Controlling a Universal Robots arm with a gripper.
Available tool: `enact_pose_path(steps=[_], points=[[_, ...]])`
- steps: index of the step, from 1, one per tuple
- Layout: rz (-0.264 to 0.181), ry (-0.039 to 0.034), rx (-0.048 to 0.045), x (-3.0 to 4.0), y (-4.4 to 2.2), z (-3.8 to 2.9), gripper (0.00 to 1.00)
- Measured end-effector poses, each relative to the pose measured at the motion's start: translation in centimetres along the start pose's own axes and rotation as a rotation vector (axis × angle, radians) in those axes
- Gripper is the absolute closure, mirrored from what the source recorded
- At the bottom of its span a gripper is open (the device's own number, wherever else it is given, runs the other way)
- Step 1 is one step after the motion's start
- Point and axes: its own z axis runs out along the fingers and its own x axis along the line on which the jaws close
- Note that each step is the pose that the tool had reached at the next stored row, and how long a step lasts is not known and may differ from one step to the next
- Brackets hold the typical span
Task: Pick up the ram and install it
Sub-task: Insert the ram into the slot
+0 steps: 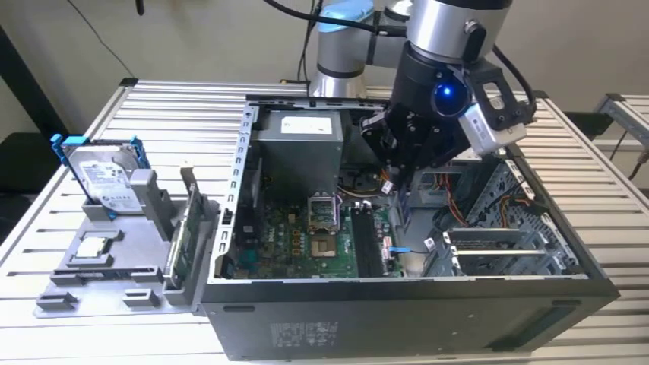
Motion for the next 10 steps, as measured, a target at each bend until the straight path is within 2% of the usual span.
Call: enact_pose_path(steps=[6, 9, 10], points=[[-0.017, -0.0064, -0.0004, 0.00, 0.01, 1.02, 0.85], [-0.023, -0.0155, -0.0010, 0.00, 0.02, 1.45, 0.85], [-0.024, -0.0164, -0.0005, -0.01, 0.02, 1.61, 0.85]])
